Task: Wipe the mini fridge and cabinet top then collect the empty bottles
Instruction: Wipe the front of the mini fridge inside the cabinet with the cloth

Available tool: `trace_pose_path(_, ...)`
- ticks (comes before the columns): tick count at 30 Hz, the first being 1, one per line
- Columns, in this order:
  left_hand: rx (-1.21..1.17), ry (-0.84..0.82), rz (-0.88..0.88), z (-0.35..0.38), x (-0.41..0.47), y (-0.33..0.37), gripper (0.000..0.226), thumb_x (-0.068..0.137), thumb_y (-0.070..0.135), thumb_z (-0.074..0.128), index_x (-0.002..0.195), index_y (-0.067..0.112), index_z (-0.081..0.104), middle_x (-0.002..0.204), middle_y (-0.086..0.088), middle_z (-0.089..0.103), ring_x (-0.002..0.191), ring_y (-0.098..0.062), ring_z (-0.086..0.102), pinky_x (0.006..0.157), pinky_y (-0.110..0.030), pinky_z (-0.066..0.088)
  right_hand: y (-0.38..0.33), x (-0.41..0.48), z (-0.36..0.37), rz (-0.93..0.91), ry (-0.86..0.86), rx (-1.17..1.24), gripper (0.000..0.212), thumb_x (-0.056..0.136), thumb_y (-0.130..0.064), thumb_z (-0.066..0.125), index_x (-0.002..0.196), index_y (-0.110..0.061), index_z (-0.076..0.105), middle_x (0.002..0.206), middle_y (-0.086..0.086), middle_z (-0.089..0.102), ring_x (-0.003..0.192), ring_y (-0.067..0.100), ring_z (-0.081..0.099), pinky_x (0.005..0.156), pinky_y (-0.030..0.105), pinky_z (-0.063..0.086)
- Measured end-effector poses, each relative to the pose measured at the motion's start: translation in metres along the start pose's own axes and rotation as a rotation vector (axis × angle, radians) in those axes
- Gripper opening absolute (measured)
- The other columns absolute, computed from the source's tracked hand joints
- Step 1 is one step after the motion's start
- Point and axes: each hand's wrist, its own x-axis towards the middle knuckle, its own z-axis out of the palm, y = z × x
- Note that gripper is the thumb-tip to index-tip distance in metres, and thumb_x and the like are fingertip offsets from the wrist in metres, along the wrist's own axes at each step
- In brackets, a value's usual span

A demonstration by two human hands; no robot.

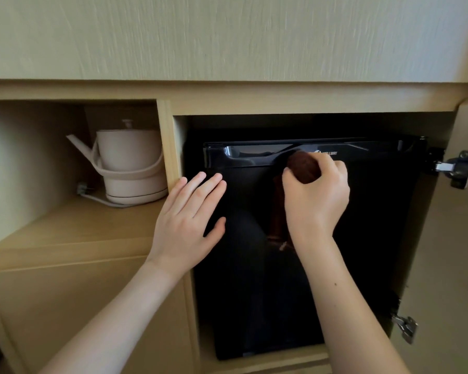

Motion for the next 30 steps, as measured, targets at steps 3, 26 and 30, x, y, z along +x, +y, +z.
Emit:
trace_pose_path(3, -0.001, -0.027, 0.000, 0.000, -0.003, 0.001, 0.056, 0.089, 0.021, 0.069, 0.142, 0.008, 0.053, 0.148, -0.006, 0.050, 0.141, -0.024, 0.040, 0.123, -0.041, 0.020, -0.010, -0.021, 0.017, -0.142, -0.052, -0.004, 0.023, 0.082, -0.018, 0.073, 0.105, -0.021, 0.071, 0.100, -0.005, 0.058, 0.088, 0.019, 0.059, 0.075, 0.024, 0.049)
trace_pose_path(26, -0.021, -0.083, -0.003, -0.002, -0.007, 0.002, 0.059, 0.089, 0.020, 0.068, 0.144, 0.009, 0.050, 0.151, -0.005, 0.047, 0.142, -0.024, 0.040, 0.124, -0.042, 0.016, 0.046, -0.067, 0.007, -0.285, -0.332, -0.061, 0.030, 0.082, -0.021, 0.077, 0.111, -0.023, 0.070, 0.102, -0.007, 0.054, 0.096, 0.014, 0.055, 0.077, 0.019, 0.045)
trace_pose_path(30, -0.038, -0.098, -0.019, -0.001, -0.009, 0.004, 0.060, 0.089, 0.021, 0.068, 0.145, 0.010, 0.049, 0.152, -0.003, 0.045, 0.144, -0.024, 0.037, 0.124, -0.041, 0.014, 0.059, -0.080, -0.001, -0.190, -0.409, -0.040, 0.028, 0.083, -0.021, 0.077, 0.109, -0.024, 0.069, 0.099, -0.013, 0.053, 0.094, 0.006, 0.057, 0.082, 0.025, 0.052)
